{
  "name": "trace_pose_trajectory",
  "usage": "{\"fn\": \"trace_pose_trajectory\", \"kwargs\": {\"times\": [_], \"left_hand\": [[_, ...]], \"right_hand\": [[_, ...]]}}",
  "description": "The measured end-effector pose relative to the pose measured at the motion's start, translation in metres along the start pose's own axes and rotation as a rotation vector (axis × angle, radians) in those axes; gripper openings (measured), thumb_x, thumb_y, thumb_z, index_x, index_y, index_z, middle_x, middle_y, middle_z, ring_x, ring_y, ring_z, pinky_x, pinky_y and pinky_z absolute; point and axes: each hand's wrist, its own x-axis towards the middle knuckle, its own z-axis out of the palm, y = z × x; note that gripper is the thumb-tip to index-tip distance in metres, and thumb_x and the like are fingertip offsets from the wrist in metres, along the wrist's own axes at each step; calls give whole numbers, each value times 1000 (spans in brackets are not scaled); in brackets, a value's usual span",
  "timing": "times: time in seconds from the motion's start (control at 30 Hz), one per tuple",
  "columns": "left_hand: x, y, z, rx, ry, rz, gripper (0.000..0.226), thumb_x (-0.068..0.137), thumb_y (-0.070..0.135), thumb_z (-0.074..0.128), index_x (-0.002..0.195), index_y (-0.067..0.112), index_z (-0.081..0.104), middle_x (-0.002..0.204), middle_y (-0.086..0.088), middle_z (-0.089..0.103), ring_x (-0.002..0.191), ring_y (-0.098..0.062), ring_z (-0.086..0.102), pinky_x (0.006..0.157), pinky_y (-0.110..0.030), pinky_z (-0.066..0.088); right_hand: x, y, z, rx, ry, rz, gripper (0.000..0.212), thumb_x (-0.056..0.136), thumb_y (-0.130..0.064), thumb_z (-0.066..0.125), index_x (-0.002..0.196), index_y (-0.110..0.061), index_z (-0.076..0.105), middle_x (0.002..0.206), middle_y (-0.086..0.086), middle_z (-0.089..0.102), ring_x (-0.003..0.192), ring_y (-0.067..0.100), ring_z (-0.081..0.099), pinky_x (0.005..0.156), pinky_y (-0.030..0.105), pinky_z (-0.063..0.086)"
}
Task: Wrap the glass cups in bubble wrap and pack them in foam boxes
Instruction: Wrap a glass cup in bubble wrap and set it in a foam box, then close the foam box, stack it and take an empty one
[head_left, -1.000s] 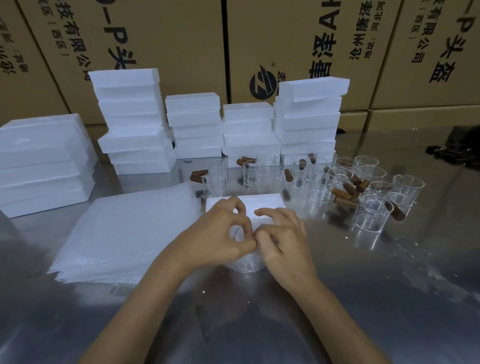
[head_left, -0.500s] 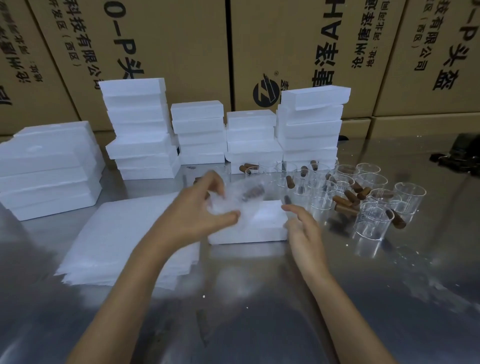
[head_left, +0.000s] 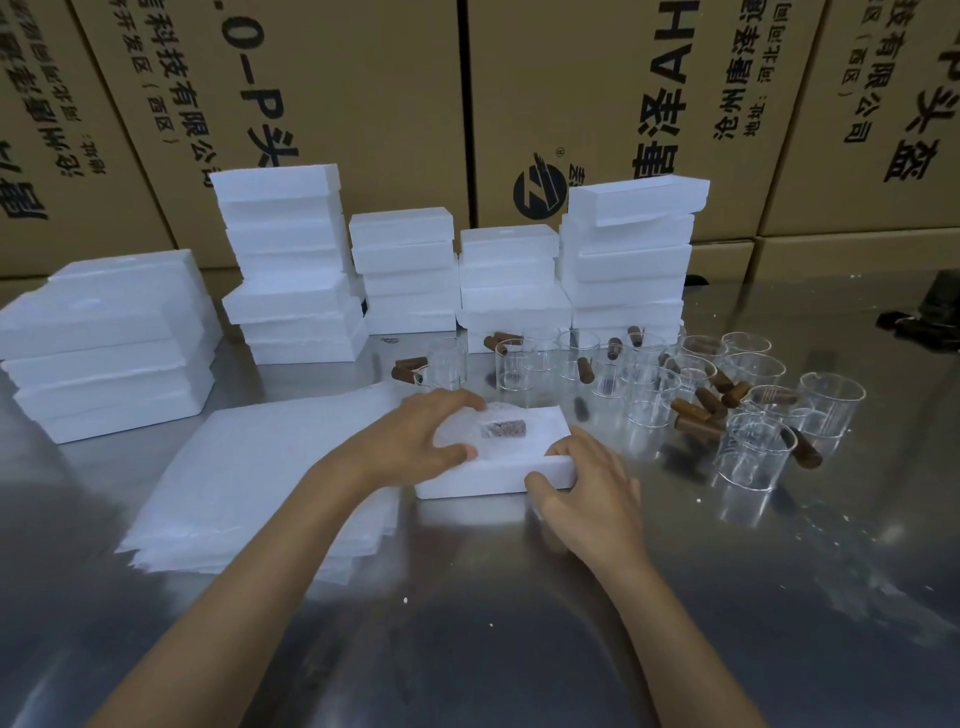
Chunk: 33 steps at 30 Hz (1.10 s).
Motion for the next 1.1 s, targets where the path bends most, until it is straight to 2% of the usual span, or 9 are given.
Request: {"fn": "trace_pose_trajectory", "kwargs": {"times": [0.13,0.2,0.27,0.33,0.5,0.63,0.83,1.0,1.1], "left_hand": [[0,3,0,-20,-7,18,49,93,45,64,138,43,42,146,17,44,134,-11,39,113,-35,34],[-2,6,-4,-111,4,37,49,89,56,63,133,52,43,136,31,45,123,5,44,100,-18,38],[4,7,-13,-189,91,20,47,88,58,61,131,53,44,129,28,47,110,6,50,84,-10,39],[19,-6,-25,-197,247,-32,43,94,44,62,134,38,48,130,8,52,107,-4,55,82,-14,43],[62,-72,-77,259,494,-361,50,95,16,57,143,12,42,141,-18,47,130,-37,43,107,-48,35],[87,-132,-111,446,423,-604,66,90,13,59,149,6,30,150,-17,36,138,-36,32,109,-50,30],[114,-181,-123,504,335,-613,65,90,19,61,149,11,35,153,-11,34,142,-33,27,108,-53,31],[126,-177,-116,430,443,-628,56,86,46,68,124,9,49,120,-15,54,118,-37,48,96,-49,39],[125,-169,-111,442,455,-619,50,88,46,66,110,4,51,111,-16,55,106,-38,53,89,-47,47]], "right_hand": [[2,0,-1,4,10,28,18,79,-35,65,89,-29,51,101,-18,54,114,10,47,84,30,27],[4,1,-2,89,31,80,16,79,-38,63,84,-27,52,102,-17,55,112,12,48,87,30,30],[7,1,-5,240,71,149,17,77,-44,57,76,-27,53,104,-15,59,111,13,49,91,35,40],[11,2,-6,367,130,200,14,82,-42,56,78,-28,57,106,-15,60,109,13,52,91,41,46],[22,3,0,465,234,319,16,86,-50,49,91,-35,53,92,-17,63,85,7,59,69,34,42],[35,-2,4,329,309,365,31,81,-61,35,89,-35,50,82,-23,58,75,-3,51,63,30,32],[49,3,10,312,325,392,45,78,-61,24,91,-31,54,81,-21,60,73,-4,51,68,33,33],[49,3,9,318,311,400,41,80,-58,26,88,-30,55,81,-19,60,74,-3,51,67,33,31],[47,3,8,324,301,399,41,80,-56,26,89,-30,57,81,-18,61,75,-2,53,67,34,31]]}}
